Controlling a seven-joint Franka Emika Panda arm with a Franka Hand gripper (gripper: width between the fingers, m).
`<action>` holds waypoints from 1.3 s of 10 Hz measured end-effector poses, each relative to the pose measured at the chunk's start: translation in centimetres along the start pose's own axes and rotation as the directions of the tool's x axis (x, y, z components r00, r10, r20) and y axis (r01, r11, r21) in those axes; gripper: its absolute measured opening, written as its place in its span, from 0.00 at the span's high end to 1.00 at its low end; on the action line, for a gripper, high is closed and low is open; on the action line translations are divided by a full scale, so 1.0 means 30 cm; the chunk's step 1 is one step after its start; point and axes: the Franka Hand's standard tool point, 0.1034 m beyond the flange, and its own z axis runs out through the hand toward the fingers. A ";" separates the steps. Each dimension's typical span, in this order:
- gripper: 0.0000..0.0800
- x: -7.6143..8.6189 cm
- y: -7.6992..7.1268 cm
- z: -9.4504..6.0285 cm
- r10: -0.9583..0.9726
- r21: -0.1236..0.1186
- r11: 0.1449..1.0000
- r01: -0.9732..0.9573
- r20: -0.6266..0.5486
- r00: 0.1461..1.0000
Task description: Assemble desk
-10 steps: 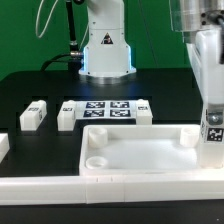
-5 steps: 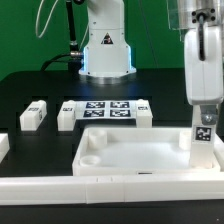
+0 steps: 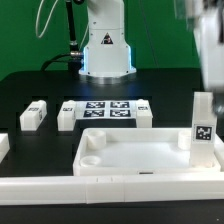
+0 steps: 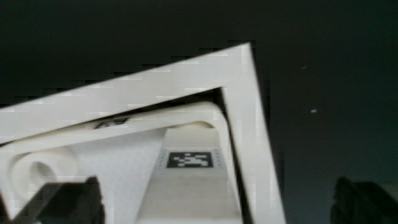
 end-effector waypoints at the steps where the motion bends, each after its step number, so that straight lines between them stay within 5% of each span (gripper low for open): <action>1: 0.19 -0.010 0.000 -0.036 -0.018 0.006 1.000 0.018 0.008 1.000; 8: 0.19 -0.004 0.019 -0.017 -0.098 0.009 0.995 0.098 0.004 0.995; 11: 0.19 -0.014 0.175 -0.007 -0.277 -0.021 0.961 0.277 0.001 0.961; 13: 0.19 -0.039 0.216 0.009 -0.374 -0.033 0.927 0.374 -0.007 0.927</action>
Offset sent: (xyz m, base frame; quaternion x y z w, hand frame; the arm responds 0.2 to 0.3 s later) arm 0.0000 0.0000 0.0000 0.0000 0.0000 0.0000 1.0000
